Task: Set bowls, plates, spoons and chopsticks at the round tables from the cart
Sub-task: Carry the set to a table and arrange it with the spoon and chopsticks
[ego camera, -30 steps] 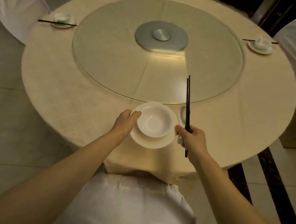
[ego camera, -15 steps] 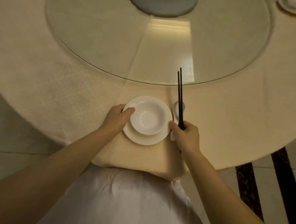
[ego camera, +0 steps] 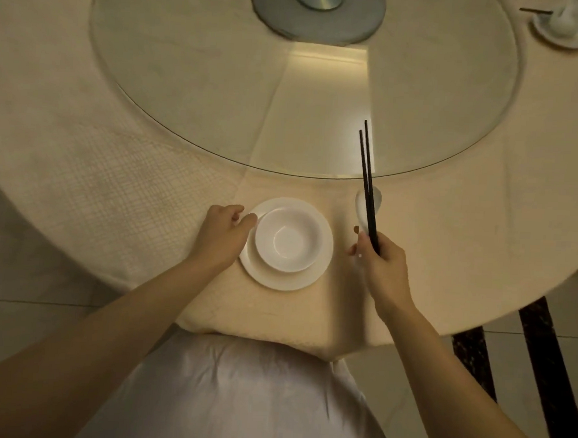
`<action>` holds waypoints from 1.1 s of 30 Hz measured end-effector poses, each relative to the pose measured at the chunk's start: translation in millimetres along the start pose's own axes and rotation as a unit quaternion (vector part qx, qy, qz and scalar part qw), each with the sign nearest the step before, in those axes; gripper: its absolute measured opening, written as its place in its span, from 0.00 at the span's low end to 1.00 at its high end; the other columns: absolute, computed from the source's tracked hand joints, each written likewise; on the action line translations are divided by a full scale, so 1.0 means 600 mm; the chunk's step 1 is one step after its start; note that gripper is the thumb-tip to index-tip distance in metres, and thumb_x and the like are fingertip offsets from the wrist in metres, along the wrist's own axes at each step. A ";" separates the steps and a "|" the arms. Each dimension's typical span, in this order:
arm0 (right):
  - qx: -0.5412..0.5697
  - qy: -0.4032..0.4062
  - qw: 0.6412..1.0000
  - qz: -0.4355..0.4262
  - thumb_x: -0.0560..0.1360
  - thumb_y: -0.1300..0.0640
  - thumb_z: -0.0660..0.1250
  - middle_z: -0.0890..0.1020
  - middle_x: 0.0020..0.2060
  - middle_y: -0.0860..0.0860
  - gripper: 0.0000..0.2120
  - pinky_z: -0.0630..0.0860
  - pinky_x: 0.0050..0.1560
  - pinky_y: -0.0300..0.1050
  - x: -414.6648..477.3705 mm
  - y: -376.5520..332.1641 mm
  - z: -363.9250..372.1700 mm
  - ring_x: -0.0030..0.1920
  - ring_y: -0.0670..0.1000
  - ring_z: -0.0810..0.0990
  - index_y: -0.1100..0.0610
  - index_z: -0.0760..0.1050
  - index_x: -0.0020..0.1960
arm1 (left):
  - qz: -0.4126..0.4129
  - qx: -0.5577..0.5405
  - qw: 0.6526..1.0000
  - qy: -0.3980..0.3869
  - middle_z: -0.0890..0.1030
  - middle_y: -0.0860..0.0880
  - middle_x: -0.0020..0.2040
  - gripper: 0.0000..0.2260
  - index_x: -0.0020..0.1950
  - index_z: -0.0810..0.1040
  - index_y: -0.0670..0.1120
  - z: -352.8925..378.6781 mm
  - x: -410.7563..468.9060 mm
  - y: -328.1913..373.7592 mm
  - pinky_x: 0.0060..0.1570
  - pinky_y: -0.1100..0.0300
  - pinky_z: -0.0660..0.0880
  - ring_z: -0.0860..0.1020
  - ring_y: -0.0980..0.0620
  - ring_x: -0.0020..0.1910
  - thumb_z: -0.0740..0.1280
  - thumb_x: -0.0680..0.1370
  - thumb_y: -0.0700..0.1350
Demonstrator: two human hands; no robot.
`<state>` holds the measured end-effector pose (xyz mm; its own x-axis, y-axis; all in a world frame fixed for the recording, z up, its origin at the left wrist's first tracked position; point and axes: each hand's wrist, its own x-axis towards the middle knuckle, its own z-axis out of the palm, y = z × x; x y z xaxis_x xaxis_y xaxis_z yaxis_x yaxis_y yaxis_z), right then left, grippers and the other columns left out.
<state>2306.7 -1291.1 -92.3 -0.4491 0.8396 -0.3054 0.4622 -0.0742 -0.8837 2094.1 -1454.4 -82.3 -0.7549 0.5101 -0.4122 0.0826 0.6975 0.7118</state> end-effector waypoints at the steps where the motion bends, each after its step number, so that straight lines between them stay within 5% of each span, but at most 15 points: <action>1: 0.006 -0.033 0.999 -0.002 0.79 0.50 0.64 0.85 0.39 0.51 0.13 0.72 0.38 0.44 0.000 -0.011 -0.008 0.35 0.45 0.76 0.54 0.82 0.41 | 0.006 -0.002 1.000 0.016 0.73 0.46 0.65 0.21 0.71 0.74 0.44 -0.004 -0.004 0.002 0.58 0.61 0.67 0.74 0.52 0.57 0.65 0.80 0.52; 6: -0.005 -0.145 0.988 -0.043 0.78 0.56 0.70 0.87 0.37 0.50 0.05 0.72 0.40 0.34 -0.003 -0.058 -0.031 0.36 0.42 0.77 0.57 0.82 0.49 | 0.011 -0.010 1.000 0.026 0.79 0.49 0.57 0.17 0.66 0.77 0.43 -0.012 -0.022 0.012 0.56 0.59 0.71 0.77 0.51 0.54 0.66 0.80 0.49; 8: -0.007 -0.160 0.986 -0.040 0.76 0.55 0.72 0.85 0.33 0.48 0.07 0.69 0.31 0.30 -0.002 -0.062 -0.035 0.29 0.41 0.73 0.59 0.83 0.44 | 0.005 -0.016 1.000 0.019 0.80 0.50 0.55 0.16 0.65 0.78 0.44 -0.011 -0.027 0.013 0.59 0.56 0.74 0.79 0.50 0.54 0.67 0.80 0.49; 11: 0.010 -0.168 0.986 0.009 0.72 0.50 0.76 0.77 0.29 0.51 0.15 0.61 0.25 0.36 0.010 -0.062 -0.036 0.25 0.46 0.63 0.63 0.82 0.38 | 0.008 -0.028 0.999 0.014 0.85 0.47 0.51 0.11 0.59 0.82 0.44 -0.006 -0.029 0.013 0.56 0.50 0.79 0.83 0.48 0.47 0.66 0.80 0.47; 14: 0.014 -0.181 0.982 0.049 0.68 0.46 0.78 0.74 0.30 0.54 0.23 0.59 0.26 0.41 0.022 -0.055 -0.025 0.27 0.51 0.60 0.68 0.82 0.44 | 0.011 -0.037 0.999 0.020 0.86 0.47 0.41 0.08 0.51 0.84 0.45 0.001 -0.030 0.009 0.50 0.54 0.80 0.84 0.50 0.38 0.67 0.80 0.46; 19: 0.012 -0.195 0.978 0.080 0.66 0.45 0.79 0.75 0.27 0.48 0.18 0.60 0.24 0.40 0.033 -0.039 -0.006 0.24 0.48 0.62 0.61 0.85 0.42 | 0.008 -0.033 0.999 0.017 0.85 0.47 0.36 0.07 0.52 0.84 0.44 0.010 -0.026 -0.001 0.38 0.66 0.76 0.82 0.55 0.31 0.68 0.80 0.44; 33: 0.012 -0.188 0.978 0.091 0.69 0.47 0.79 0.73 0.25 0.49 0.27 0.61 0.23 0.39 0.046 -0.028 0.012 0.25 0.48 0.64 0.72 0.80 0.48 | 0.016 -0.052 0.998 0.023 0.84 0.49 0.34 0.06 0.49 0.85 0.43 0.003 -0.019 0.001 0.33 0.73 0.76 0.80 0.60 0.26 0.68 0.79 0.42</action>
<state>2281.0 -1270.3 -88.5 -0.6122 0.5550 -0.5631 0.5442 -0.2208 -0.8093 2104.1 -1459.1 -78.0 -0.7821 0.5060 -0.3637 0.0412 0.6244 0.7800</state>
